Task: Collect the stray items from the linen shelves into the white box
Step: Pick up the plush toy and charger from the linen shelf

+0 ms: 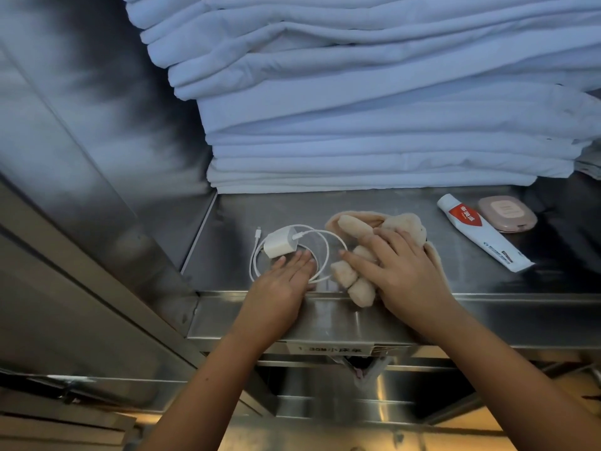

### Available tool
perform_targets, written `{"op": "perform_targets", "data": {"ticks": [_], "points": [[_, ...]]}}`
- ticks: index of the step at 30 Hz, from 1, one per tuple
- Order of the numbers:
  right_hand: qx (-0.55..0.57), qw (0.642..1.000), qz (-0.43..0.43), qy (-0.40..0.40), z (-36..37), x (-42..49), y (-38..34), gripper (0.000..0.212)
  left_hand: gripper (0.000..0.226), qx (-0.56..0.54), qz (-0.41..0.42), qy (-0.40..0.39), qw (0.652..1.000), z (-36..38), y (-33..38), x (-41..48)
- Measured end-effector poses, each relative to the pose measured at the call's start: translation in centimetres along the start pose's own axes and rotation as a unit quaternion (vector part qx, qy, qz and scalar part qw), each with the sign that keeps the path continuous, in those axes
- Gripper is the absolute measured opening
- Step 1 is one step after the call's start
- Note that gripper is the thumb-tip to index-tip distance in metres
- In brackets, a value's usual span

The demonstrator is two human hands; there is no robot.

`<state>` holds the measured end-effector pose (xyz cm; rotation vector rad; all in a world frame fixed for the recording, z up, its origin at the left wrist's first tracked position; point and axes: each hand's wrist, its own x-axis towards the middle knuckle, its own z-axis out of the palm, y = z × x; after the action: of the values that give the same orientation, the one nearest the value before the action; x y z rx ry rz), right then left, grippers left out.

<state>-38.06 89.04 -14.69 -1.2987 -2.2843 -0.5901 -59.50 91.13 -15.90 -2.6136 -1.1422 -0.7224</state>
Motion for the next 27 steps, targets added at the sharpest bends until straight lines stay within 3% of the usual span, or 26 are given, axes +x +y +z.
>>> {"op": "perform_targets", "data": {"ticks": [2, 4, 7, 10, 12, 13, 19, 27], "points": [[-0.002, 1.0, 0.007, 0.022, -0.5, 0.5, 0.3, 0.038, 0.035, -0.013, -0.049, 0.005, 0.999, -0.8, 0.0, 0.6], [-0.004, 0.999, 0.011, 0.046, -1.0, 1.2, 0.7, 0.042, 0.032, -0.125, -0.153, -0.001, 0.98, -1.8, -0.1, 1.3], [-0.015, 0.997, 0.01, 0.07, -1.8, 2.4, 1.2, 0.052, 0.03, -0.328, -0.279, 0.056, 0.901, -3.0, -0.8, 2.5], [-0.023, 0.996, 0.006, 0.087, -2.3, 3.3, 1.3, 0.054, 0.027, -0.487, -0.337, 0.102, 0.799, -4.2, -1.2, 4.4], [-0.018, 0.995, -0.001, 0.093, -2.4, 3.6, 1.2, 0.055, 0.03, -0.578, -0.348, 0.119, 0.729, -5.0, -1.5, 5.3], [-0.017, 0.995, -0.003, 0.095, -2.5, 3.6, 1.2, 0.055, 0.032, -0.603, -0.347, 0.118, 0.709, -5.4, -1.6, 5.6], [-0.022, 0.995, -0.01, 0.096, -2.9, 4.0, 1.4, 0.062, 0.039, -0.688, -0.346, 0.093, 0.631, -7.1, -1.0, 6.2], [-0.016, 0.987, -0.04, 0.157, -3.6, 5.7, 2.0, 0.05, 0.041, -0.753, -0.329, 0.086, 0.563, -9.3, -0.7, 6.6]]}}
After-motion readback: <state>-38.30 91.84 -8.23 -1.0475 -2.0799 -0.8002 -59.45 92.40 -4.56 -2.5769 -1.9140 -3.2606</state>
